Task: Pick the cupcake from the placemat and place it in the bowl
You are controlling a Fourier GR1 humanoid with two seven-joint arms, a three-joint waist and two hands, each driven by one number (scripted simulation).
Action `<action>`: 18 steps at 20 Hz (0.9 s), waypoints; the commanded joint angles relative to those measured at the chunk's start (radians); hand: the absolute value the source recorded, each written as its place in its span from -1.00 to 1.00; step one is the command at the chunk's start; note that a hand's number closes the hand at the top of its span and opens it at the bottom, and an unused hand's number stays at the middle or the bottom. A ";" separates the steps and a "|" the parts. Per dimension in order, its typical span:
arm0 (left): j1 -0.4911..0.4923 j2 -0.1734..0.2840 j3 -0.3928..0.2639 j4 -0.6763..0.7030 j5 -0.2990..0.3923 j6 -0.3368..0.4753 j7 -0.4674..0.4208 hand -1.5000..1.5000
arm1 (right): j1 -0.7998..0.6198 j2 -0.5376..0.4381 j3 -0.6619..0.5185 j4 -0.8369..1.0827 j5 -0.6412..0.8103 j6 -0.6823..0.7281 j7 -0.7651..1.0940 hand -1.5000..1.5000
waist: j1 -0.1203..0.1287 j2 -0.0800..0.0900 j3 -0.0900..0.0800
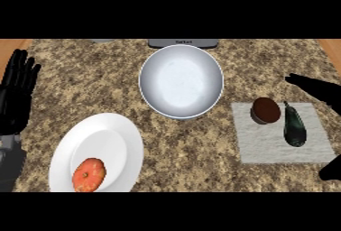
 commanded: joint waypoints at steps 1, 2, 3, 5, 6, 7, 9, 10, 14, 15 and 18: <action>0.059 -0.046 -0.015 -0.070 -0.041 0.028 0.005 0.00 | 0.040 0.059 -0.041 0.006 0.040 0.058 0.013 -1.00 | 0.001 -0.001 0.001; -0.080 -0.025 0.004 0.050 -0.037 0.010 0.021 0.00 | 0.003 0.079 -0.021 0.063 0.065 0.085 -0.017 -1.00 | -0.002 0.002 0.001; -0.048 0.000 0.054 0.097 0.009 -0.060 -0.048 0.00 | 0.017 0.134 0.041 0.079 0.143 0.037 -0.024 -1.00 | 0.002 0.003 0.001; -0.005 -0.028 0.003 -0.026 -0.033 -0.010 0.038 0.00 | 0.015 0.162 0.021 0.140 0.175 0.066 -0.059 -1.00 | 0.007 0.001 0.001; -0.054 -0.046 0.005 0.005 -0.048 0.019 0.065 0.00 | 0.007 0.147 -0.034 0.052 0.117 0.123 0.021 -1.00 | -0.001 0.000 0.001; 0.008 -0.011 0.023 -0.047 -0.024 -0.023 0.049 0.00 | -0.014 0.218 0.052 0.195 0.224 0.059 -0.057 -1.00 | 0.015 0.002 0.001; -0.056 -0.051 0.025 0.046 -0.050 -0.011 0.003 0.00 | 0.071 0.232 0.020 0.147 0.256 0.051 -0.090 -1.00 | -0.003 0.001 0.001; -0.014 -0.025 0.040 -0.042 -0.026 -0.028 0.065 0.00 | 0.036 0.239 -0.009 0.212 0.254 0.083 -0.114 -1.00 | 0.004 0.000 0.001; 0.003 -0.065 0.028 -0.024 -0.070 -0.018 0.010 0.00 | 0.071 0.273 -0.030 0.309 0.349 0.060 -0.210 -1.00 | 0.001 0.001 0.001; 0.008 -0.066 0.045 0.014 -0.062 -0.042 -0.003 0.00 | 0.058 0.308 -0.021 0.315 0.382 0.062 -0.204 -1.00 | 0.001 0.001 0.001; -0.012 -0.057 0.049 -0.038 -0.068 -0.025 0.063 0.00 | 0.060 0.342 -0.004 0.413 0.475 0.011 -0.295 -1.00 | 0.005 0.001 0.001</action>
